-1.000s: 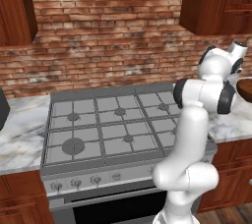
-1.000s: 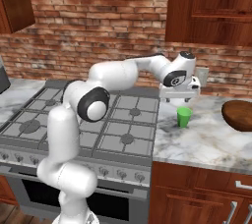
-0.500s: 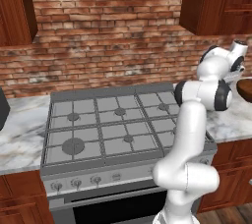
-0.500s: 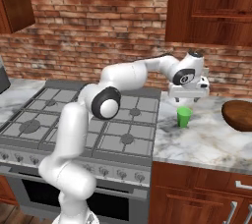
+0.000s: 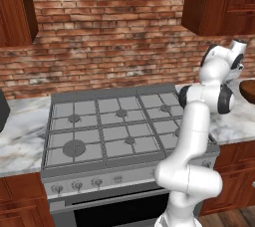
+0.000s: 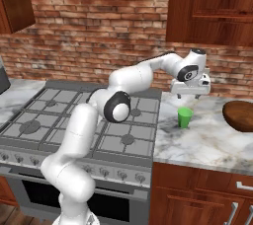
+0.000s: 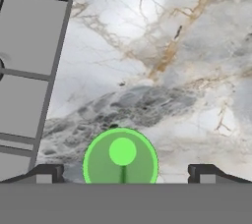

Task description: Pick the cup and bowl from the counter and place them on the counter next to the sink.

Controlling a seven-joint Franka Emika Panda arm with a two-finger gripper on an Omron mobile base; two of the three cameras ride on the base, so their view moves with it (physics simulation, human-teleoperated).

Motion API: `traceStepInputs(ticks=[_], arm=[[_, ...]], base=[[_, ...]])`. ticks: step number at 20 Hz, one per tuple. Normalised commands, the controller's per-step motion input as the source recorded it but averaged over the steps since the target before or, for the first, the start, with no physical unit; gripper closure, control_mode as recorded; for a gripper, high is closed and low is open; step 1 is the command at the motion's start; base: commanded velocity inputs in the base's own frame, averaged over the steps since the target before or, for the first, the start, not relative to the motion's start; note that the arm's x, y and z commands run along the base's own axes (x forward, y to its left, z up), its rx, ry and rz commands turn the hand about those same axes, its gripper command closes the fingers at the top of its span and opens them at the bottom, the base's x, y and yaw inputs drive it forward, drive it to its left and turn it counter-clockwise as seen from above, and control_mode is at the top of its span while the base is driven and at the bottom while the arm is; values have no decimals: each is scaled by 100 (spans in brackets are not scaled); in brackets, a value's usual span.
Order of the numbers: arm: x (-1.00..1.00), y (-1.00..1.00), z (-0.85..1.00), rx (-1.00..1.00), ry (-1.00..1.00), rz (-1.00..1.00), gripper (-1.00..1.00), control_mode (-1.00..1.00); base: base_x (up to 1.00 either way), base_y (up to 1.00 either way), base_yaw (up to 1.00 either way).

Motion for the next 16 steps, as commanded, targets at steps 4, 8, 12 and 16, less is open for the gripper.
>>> traceStepInputs(ticks=[4,8,12,16], arm=[[13,0,-12,0,0,0,-100,-100],[13,0,-16,0,0,0,-100,-100],[7,0,-18,0,0,0,-100,-100],[0,0,-6,0,0,0,-100,-100]], base=[[0,0,0],[0,0,0],[0,0,0],[0,0,0]])
